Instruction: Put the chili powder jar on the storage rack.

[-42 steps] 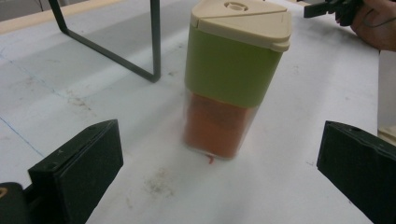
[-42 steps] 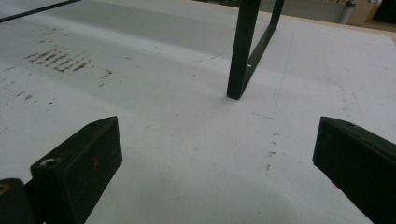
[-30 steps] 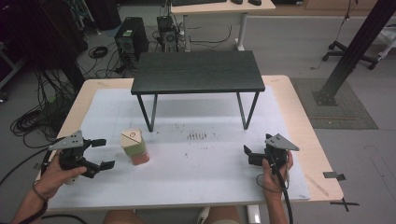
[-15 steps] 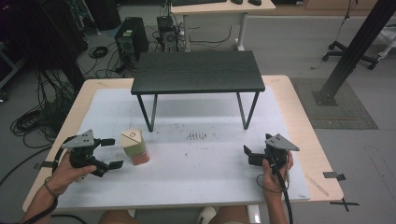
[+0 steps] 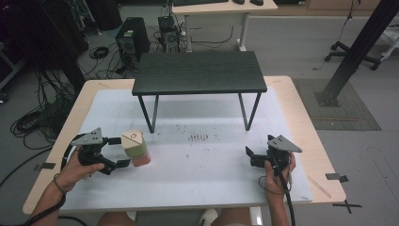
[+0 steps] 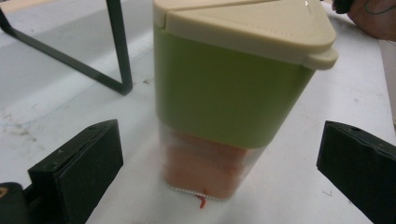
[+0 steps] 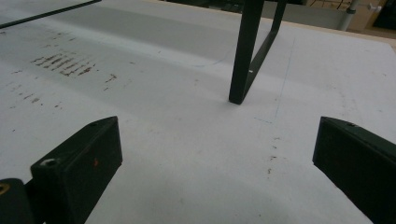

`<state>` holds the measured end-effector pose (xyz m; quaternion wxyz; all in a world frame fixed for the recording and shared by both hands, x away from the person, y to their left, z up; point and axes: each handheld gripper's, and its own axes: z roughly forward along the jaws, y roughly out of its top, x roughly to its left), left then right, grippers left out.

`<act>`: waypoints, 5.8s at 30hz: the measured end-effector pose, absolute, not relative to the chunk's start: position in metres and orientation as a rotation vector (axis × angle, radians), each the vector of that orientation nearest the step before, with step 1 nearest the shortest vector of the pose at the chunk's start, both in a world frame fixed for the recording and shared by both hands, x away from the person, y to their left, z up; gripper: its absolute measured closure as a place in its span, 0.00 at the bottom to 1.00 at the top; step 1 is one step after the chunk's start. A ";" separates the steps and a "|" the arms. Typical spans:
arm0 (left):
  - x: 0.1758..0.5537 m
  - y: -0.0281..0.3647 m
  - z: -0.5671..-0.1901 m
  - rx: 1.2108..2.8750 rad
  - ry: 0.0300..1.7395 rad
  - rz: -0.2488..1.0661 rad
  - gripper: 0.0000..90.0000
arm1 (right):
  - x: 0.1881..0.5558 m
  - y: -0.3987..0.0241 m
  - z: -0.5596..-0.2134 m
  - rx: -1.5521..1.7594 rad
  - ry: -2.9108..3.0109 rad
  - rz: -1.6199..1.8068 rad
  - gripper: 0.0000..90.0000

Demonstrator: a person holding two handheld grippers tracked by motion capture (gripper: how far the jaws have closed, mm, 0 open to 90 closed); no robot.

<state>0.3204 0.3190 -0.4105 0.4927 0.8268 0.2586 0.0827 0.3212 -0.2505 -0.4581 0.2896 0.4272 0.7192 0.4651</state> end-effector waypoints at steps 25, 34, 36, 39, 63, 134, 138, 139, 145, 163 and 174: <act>0.329 0.308 -0.416 1.996 0.632 0.189 0.01 | 0.321 -0.250 -0.458 1.129 1.926 1.240 0.01; 0.331 0.304 -0.416 2.002 0.630 0.186 0.01 | 0.321 -0.250 -0.458 1.127 1.927 1.245 0.01; 0.331 0.303 -0.417 2.002 0.630 0.181 0.01 | 0.321 -0.250 -0.458 1.126 1.928 1.246 0.01; 0.331 0.301 -0.417 2.005 0.630 0.179 0.01 | 0.321 -0.250 -0.458 1.127 1.928 1.248 0.01; 0.337 0.289 -0.419 2.001 0.609 0.172 0.01 | 0.321 -0.249 -0.458 1.127 1.932 1.247 0.01; 0.337 0.282 -0.419 1.996 0.609 0.168 0.01 | 0.322 -0.249 -0.458 1.126 1.948 1.240 0.01; 0.336 0.282 -0.420 2.000 0.608 0.167 0.01 | 0.322 -0.249 -0.458 1.126 1.949 1.239 0.01; 0.336 0.281 -0.420 2.002 0.607 0.167 0.01 | 0.322 -0.249 -0.458 1.126 1.948 1.238 0.01; 0.337 0.280 -0.420 2.009 0.599 0.166 0.01 | 0.322 -0.249 -0.459 1.129 1.948 1.239 0.01; 0.338 0.278 -0.420 2.005 0.604 0.164 0.01 | 0.322 -0.249 -0.458 1.131 1.943 1.243 0.01; 0.339 0.279 -0.421 2.002 0.608 0.167 0.01 | 0.322 -0.249 -0.458 1.129 1.946 1.241 0.01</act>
